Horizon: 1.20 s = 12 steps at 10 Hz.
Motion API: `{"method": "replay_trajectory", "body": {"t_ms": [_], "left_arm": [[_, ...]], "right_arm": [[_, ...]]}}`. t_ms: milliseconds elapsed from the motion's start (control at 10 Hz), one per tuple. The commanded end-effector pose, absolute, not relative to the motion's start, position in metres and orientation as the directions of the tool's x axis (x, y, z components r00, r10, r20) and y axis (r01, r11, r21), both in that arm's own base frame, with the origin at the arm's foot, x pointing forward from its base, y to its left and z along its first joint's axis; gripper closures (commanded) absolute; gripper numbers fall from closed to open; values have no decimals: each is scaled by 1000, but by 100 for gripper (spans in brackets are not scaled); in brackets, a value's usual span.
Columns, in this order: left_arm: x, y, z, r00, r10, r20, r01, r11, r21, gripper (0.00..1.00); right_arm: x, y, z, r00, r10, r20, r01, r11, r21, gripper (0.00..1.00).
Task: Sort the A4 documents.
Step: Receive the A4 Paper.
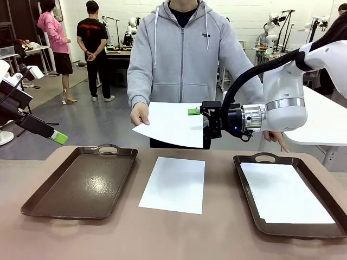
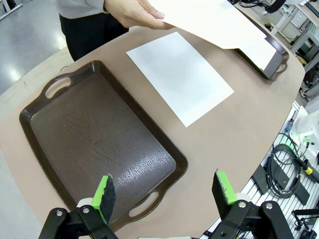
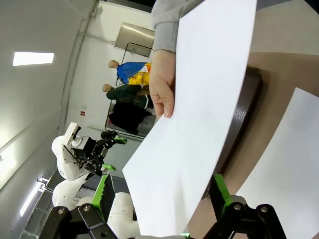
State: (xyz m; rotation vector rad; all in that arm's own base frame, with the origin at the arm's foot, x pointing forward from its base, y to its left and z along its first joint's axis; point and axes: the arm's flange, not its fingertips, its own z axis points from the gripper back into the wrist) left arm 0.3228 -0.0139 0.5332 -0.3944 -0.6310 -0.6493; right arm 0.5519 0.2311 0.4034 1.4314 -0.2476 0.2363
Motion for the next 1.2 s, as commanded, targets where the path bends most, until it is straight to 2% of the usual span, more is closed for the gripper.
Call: {"method": "replay_trajectory", "body": {"t_ms": [0, 100, 1100], "left_arm": [[323, -13, 533, 622, -431, 654, 666, 731, -151, 0], [323, -13, 533, 622, -431, 654, 666, 731, -151, 0], [323, -13, 533, 622, -431, 654, 666, 731, -151, 0]], "right_arm": [[556, 240, 403, 939, -9, 345, -343, 76, 936, 0], [556, 241, 404, 934, -11, 356, -355, 66, 933, 3], [561, 226, 404, 951, -45, 306, -304, 52, 951, 95]]}}
